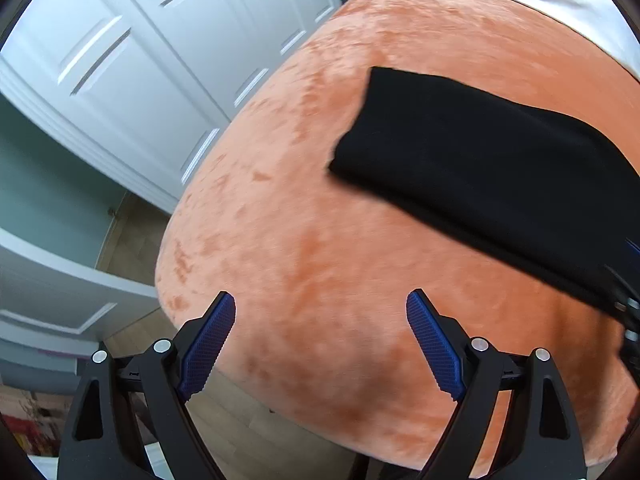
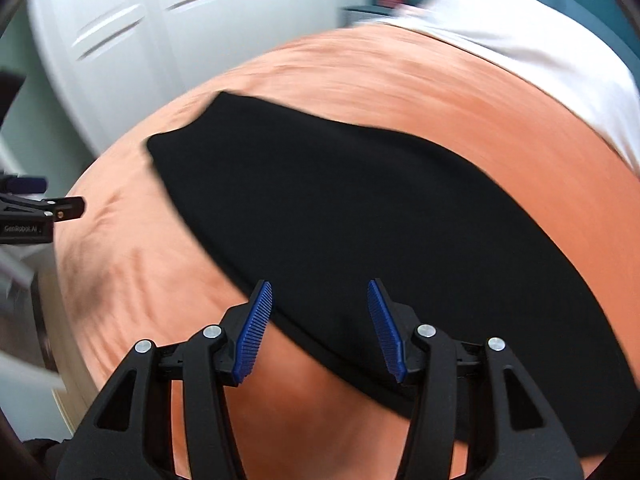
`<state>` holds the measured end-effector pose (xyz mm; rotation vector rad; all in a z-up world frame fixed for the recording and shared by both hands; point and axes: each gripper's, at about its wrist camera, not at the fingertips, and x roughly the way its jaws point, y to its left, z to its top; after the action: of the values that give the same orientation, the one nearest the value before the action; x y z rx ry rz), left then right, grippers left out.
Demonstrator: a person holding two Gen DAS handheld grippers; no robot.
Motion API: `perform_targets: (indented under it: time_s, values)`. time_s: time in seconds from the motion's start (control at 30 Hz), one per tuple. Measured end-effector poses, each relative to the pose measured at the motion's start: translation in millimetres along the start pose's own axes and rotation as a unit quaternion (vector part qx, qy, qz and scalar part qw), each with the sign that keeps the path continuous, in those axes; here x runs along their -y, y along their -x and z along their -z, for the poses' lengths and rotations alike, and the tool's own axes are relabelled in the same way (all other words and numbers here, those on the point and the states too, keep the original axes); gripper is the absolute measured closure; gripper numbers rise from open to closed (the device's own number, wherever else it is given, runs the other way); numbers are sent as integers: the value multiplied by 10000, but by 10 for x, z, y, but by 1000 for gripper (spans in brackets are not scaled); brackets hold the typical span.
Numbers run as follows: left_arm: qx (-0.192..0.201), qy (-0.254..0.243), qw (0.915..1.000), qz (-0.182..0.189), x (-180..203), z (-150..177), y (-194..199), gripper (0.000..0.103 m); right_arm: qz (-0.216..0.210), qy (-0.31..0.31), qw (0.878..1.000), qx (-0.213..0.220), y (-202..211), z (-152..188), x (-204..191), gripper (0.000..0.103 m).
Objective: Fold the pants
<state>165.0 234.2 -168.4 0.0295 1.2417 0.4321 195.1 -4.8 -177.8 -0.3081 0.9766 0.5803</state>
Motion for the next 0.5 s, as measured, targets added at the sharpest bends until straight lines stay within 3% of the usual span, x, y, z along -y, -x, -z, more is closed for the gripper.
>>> perform_targets:
  time_s: [0.3, 0.37, 0.43, 0.5]
  values:
    - [-103, 92, 9997, 183, -371, 150, -111, 18, -280, 743, 9960, -415, -912, -682, -864, 55]
    - [-84, 38, 9998, 197, -398, 171, -122, 18, -299, 781, 9952, -508, -1102, -757, -978, 63]
    - [-31, -44, 9998, 181, -409, 180, -119, 18, -351, 680, 9954, -568, -1207, -851, -1028, 83]
    - [30, -98, 9998, 170, -407, 180, -99, 18, -453, 484, 9963, -556, -1200, -969, -1054, 92]
